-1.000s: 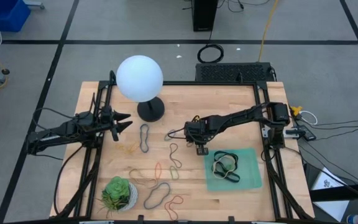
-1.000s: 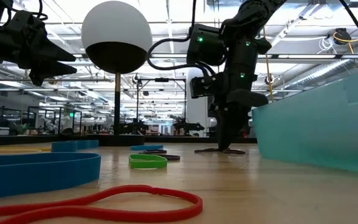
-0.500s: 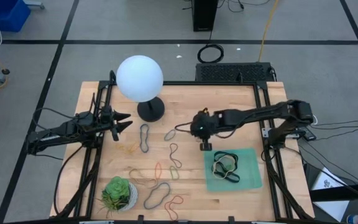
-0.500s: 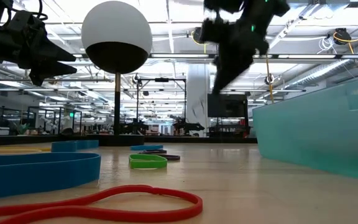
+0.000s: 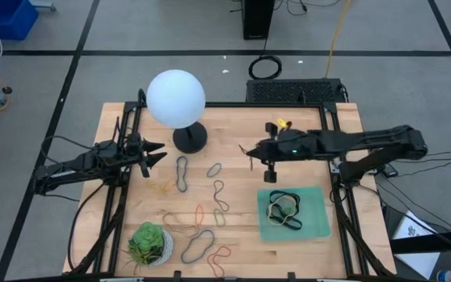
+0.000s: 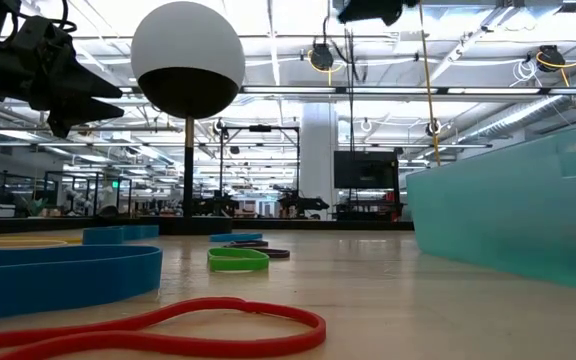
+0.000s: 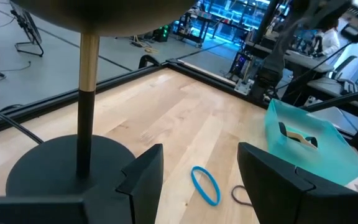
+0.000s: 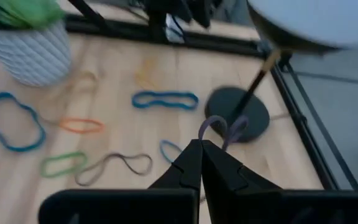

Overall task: Pick and place rubber bands into bin
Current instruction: Put the top purple rubber band into the green bin

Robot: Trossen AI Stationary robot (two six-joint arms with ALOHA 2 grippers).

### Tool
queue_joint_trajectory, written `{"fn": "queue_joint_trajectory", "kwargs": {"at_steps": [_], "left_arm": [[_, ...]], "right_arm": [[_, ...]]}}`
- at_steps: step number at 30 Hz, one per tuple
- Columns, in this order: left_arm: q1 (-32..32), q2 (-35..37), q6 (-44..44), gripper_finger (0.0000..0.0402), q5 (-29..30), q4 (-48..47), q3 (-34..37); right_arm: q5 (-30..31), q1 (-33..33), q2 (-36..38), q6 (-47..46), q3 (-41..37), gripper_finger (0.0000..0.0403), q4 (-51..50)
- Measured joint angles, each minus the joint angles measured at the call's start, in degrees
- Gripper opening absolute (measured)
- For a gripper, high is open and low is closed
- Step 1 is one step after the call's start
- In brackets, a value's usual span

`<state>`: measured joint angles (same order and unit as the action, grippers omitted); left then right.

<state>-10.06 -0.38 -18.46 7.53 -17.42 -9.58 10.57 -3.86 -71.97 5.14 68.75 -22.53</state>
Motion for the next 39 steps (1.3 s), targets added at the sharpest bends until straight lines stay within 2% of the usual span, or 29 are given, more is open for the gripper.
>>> {"fn": "queue_joint_trajectory", "kwargs": {"at_steps": [5, 8, 17, 24, 32, 39], "left_arm": [[0.0, 0.0, 0.0, 0.0212, 0.0, 0.1, 0.0], [0.0, 0.0, 0.0, 0.0212, 0.0, 0.2, 0.0], [0.0, 0.0, 0.0, 0.0212, 0.0, 0.6, 0.0], [0.0, 0.0, 0.2, 0.0212, 0.0, 0.6, 0.0], [0.0, 0.0, 0.3, 0.0212, 0.0, 0.5, 0.0], [0.0, 0.0, 0.0, 0.0212, -0.1, 0.5, 0.0]], "right_arm": [[-0.2, -3.7, 2.9, -2.5, 0.0, 0.0000, -1.3], [-0.9, -6.5, 3.9, -7.2, 0.0, 0.0000, -5.5], [-1.8, -17.6, 3.4, -27.6, 0.0, 0.0000, -20.2], [-1.8, -24.7, -1.7, -43.0, -0.6, 0.0000, -29.2], [-5.1, -26.7, -7.5, -56.0, -10.0, 0.0000, -26.2], [-6.3, -26.6, -8.1, -58.5, -20.0, 0.0000, -15.4]]}}
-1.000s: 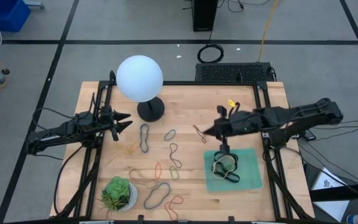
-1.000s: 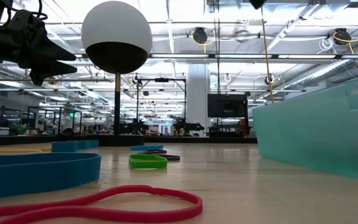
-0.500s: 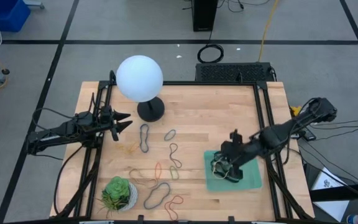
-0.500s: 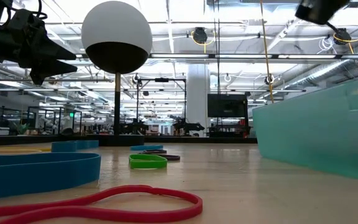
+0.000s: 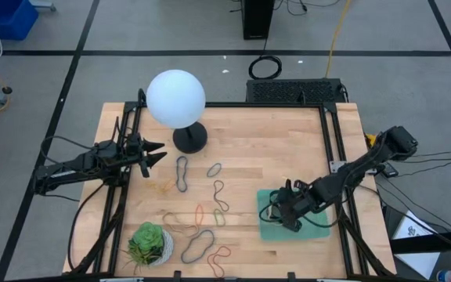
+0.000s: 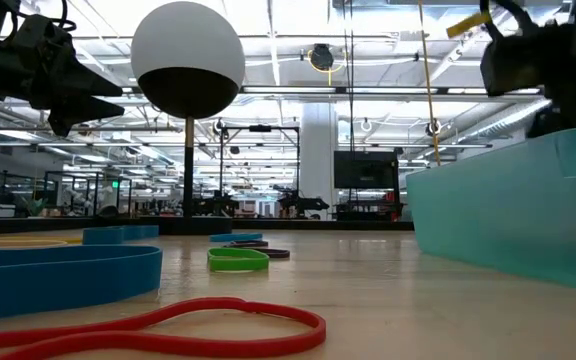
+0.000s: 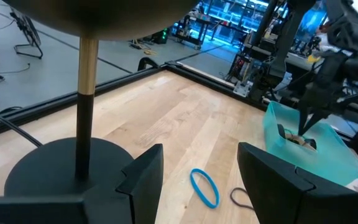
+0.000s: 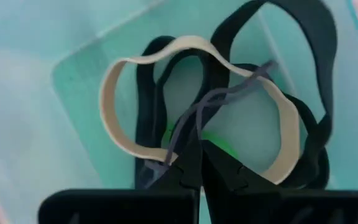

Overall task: Pick and place rubber bands into bin
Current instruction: Put the top purple rubber band into the green bin, then put the yellow rubber band into the green bin

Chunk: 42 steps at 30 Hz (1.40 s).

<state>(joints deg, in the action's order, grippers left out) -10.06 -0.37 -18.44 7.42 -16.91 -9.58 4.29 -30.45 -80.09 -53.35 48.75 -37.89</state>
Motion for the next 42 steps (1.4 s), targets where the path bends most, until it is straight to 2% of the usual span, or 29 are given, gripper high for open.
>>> {"fn": "queue_joint_trajectory", "kwargs": {"at_steps": [6, 10, 17, 22, 27, 31, 36, 42], "left_arm": [[0.0, 0.0, -0.1, 0.0212, 0.0, 0.0, 0.0], [0.0, 0.0, -0.1, 0.0212, 0.0, 0.0, 0.0], [0.0, 0.0, 0.3, 0.0212, 0.0, 0.0, 0.0], [0.0, 0.0, 0.2, 0.0212, 0.0, 0.0, 0.0], [0.0, 0.0, 0.8, 0.0212, 0.0, 1.1, 0.0], [0.0, 0.0, 2.6, 0.0212, -1.2, 3.1, 0.0], [0.0, 0.0, 4.6, 0.0212, -6.2, 7.4, 0.0], [0.0, -0.8, 7.1, 0.0212, -7.0, 6.4, -0.5]], "right_arm": [[-1.6, 0.1, 0.0, 1.3, -1.7, 0.0001, 1.9], [-1.6, 0.1, 0.0, 1.5, -1.7, 0.0016, 2.1], [-1.5, 0.1, 0.0, 1.6, -1.6, 0.0092, 1.9], [-1.1, 0.1, 0.1, 3.2, 1.4, 0.0153, -3.2], [4.1, 0.1, 0.1, 3.7, 6.5, 0.0189, -12.6], [9.0, 0.2, 0.5, 4.1, 10.4, 0.0200, -18.3], [10.5, 2.4, 4.5, 8.0, 11.7, 0.0196, -17.2], [21.4, 4.6, 11.1, 15.8, 11.7, 0.0190, -14.0]]}}
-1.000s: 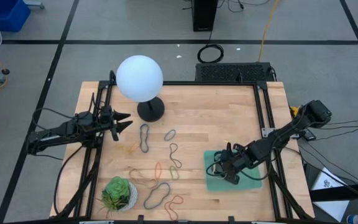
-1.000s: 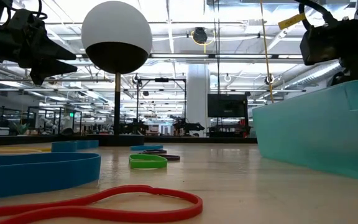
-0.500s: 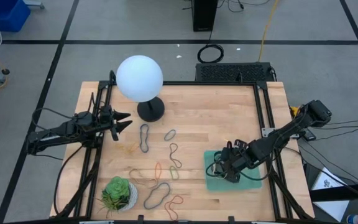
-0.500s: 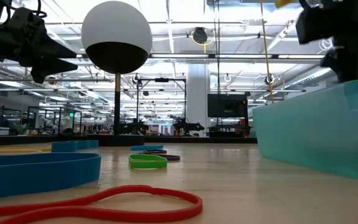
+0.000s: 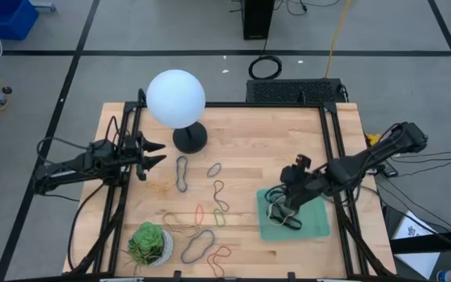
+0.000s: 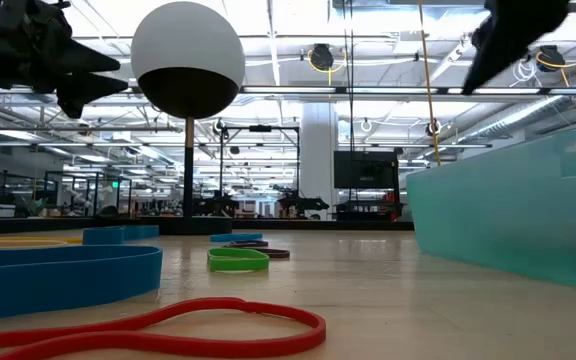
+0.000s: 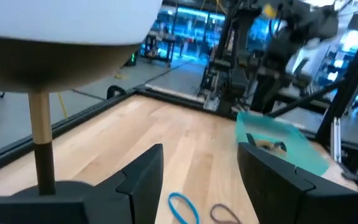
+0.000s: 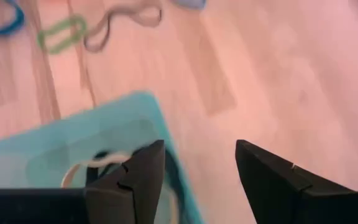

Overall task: Pick and place rubber bands into bin
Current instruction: Put the yellow rubber band into the green bin

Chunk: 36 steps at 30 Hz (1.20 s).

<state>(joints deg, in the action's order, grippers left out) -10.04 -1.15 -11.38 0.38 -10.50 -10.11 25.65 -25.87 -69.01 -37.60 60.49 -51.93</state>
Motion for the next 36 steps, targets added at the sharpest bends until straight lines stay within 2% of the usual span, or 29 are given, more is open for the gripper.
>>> {"fn": "queue_joint_trajectory", "kwargs": {"at_steps": [7, 12, 21, 24, 32, 36], "left_arm": [[0.0, -9.5, 2.5, 0.0212, 1.0, -9.9, -10.7], [0.4, -20.2, 3.2, 0.0212, 0.6, -17.8, -17.3], [5.4, -40.3, 0.3, 0.0211, 0.9, -27.9, -24.3], [7.2, -46.2, -2.8, 0.0211, 1.1, -30.0, -27.1], [11.5, -59.3, -16.9, 0.0211, 1.6, -43.7, -33.3], [14.2, -64.7, -24.5, 0.0211, 1.2, -44.3, -33.2]], "right_arm": [[1.6, 2.5, 4.2, 11.0, 0.0, 0.0191, 7.2], [1.5, 5.2, 4.5, 16.1, -0.5, 0.0187, 7.7], [1.4, 9.7, 4.7, 21.6, -4.5, 0.0183, 7.7], [1.4, 11.0, 4.7, 24.2, -5.5, 0.0183, 9.2], [1.2, 14.0, 4.7, 30.5, -6.3, 0.0183, 11.6], [1.1, 14.9, 4.7, 31.5, -6.3, 0.0181, 11.6]]}}
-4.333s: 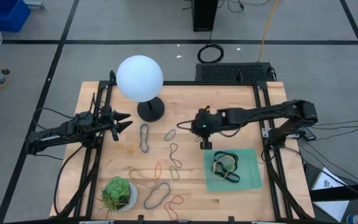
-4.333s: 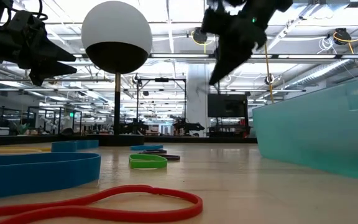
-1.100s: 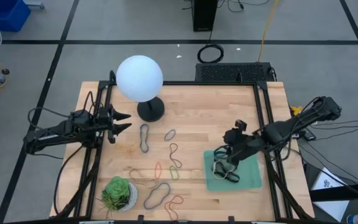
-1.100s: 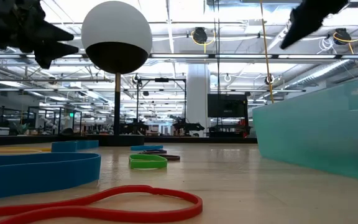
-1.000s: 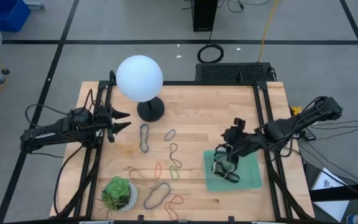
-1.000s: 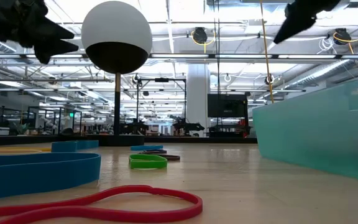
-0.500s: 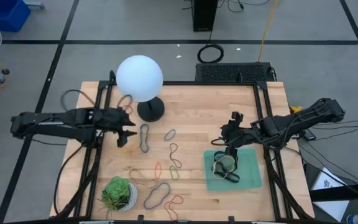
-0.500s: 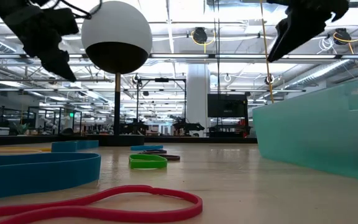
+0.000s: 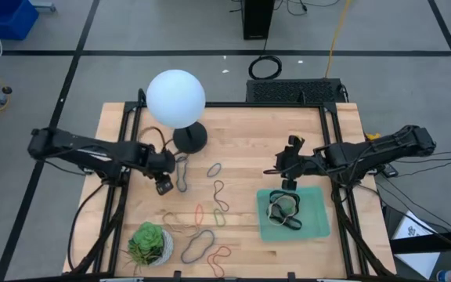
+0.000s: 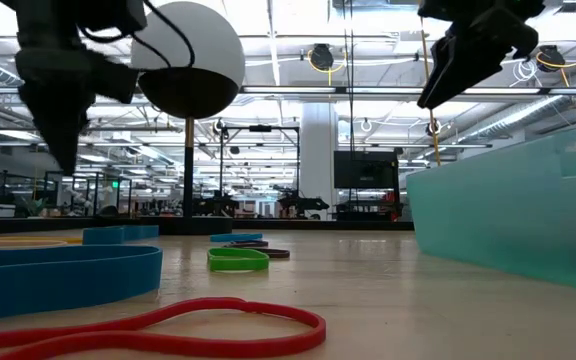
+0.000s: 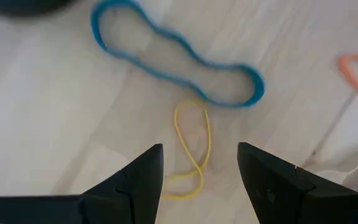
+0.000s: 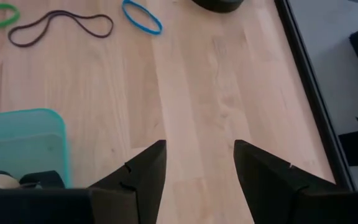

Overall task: Pick and place rubber bands into bin
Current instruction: Put the yellow rubber band into the green bin

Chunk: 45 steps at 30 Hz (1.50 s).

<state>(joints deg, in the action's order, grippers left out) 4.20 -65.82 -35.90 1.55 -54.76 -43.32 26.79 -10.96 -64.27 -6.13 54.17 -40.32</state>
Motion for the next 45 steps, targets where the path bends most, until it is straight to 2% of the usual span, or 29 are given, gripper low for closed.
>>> {"fn": "queue_joint_trajectory", "kwargs": {"at_steps": [9, 16, 20, 24, 34, 45], "left_arm": [[3.2, -8.6, -8.5, 0.0211, -1.1, -0.5, 1.9], [6.2, -9.2, -7.0, 0.0211, -0.7, 3.3, 1.9], [7.3, -9.2, -8.9, 0.0211, 0.0, 2.9, 1.9], [8.0, -9.3, -10.2, 0.0211, 0.6, 2.9, 2.0], [8.3, -17.4, -10.9, 0.0211, -0.1, 4.2, 2.0], [7.9, -21.1, -10.4, 0.0211, -1.0, 5.1, 1.8]], "right_arm": [[0.0, 0.5, 0.0, 1.0, 0.0, 0.0180, 0.5], [-1.6, 0.5, 0.0, 0.9, 0.0, 0.0180, 1.7], [-4.3, 0.5, 0.0, 1.1, 0.0, 0.0180, 3.2], [-4.6, 0.5, 0.0, 1.2, 0.0, 0.0177, 3.9], [-4.6, 0.5, 0.0, 1.3, 0.0, 0.0176, 5.0], [-4.6, 0.5, 0.0, 1.3, 0.0, 0.0173, 5.0]]}}
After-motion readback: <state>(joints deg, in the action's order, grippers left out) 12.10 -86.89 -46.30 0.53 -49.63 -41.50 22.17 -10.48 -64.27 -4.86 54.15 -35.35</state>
